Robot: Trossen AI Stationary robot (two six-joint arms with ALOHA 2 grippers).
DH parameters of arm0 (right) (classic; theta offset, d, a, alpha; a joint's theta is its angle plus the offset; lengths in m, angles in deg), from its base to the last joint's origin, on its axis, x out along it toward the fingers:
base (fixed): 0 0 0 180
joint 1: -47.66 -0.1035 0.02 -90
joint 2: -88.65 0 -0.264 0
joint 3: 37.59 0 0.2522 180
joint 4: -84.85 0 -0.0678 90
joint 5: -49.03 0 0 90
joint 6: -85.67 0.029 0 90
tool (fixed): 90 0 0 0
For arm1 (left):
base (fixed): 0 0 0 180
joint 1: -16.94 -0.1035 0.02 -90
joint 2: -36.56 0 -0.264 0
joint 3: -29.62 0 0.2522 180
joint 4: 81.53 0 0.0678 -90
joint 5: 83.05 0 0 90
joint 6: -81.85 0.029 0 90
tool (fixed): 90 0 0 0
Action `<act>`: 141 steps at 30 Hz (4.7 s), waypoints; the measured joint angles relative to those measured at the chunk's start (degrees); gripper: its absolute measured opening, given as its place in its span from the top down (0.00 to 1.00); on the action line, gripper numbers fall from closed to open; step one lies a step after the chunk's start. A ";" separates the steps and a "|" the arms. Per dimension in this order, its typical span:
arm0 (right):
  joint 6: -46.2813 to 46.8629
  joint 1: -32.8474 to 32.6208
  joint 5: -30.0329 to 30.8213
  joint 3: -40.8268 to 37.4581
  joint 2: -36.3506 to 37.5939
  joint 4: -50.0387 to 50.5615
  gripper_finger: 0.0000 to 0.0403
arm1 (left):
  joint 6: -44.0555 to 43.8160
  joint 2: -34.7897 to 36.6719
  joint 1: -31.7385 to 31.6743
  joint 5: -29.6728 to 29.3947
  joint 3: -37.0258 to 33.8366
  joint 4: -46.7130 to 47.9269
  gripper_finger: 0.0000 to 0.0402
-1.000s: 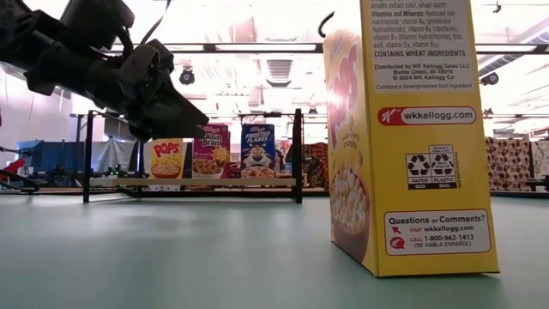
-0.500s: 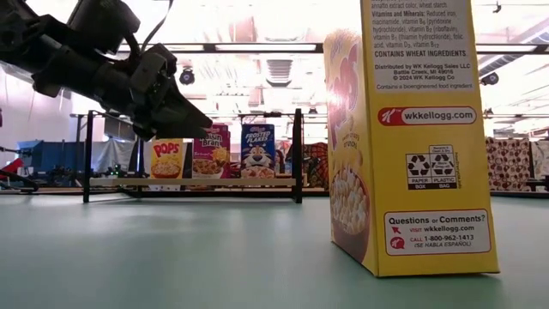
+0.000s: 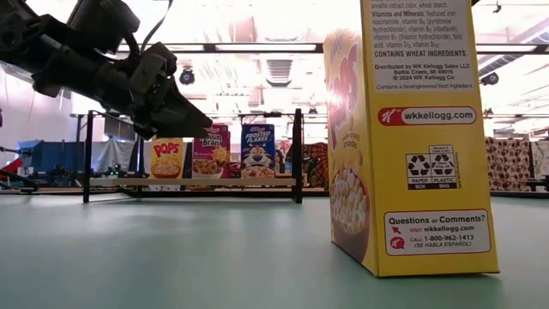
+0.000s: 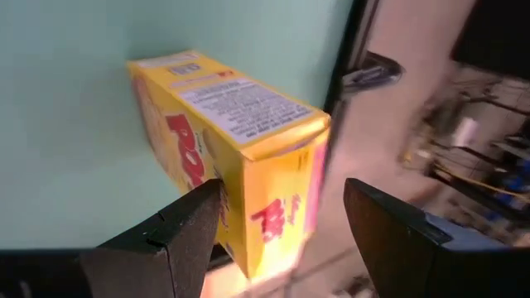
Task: Stack cereal on shelf
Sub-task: Put the top yellow cereal box on the shelf aligned with the other yellow cereal box
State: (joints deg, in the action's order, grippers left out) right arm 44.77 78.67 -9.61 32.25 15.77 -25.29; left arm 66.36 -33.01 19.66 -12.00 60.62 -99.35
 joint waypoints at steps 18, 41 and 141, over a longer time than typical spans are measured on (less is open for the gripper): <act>1.92 1.28 -9.38 -0.57 -0.02 0.10 0.39 | 0.00 0.00 -0.02 -0.01 0.00 -0.19 0.43; 6.35 1.28 -8.99 -1.27 -0.03 0.00 0.55 | 0.00 -0.01 -0.37 -0.04 0.00 -0.19 0.43; 16.79 -23.65 -37.29 28.06 -23.67 -19.76 0.63 | 5.15 -25.02 0.22 -2.97 16.55 -17.42 0.31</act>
State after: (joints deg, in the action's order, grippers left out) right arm 61.56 55.02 -46.91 60.31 -7.90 -45.05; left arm 71.51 -58.03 19.88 -14.96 77.16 -116.77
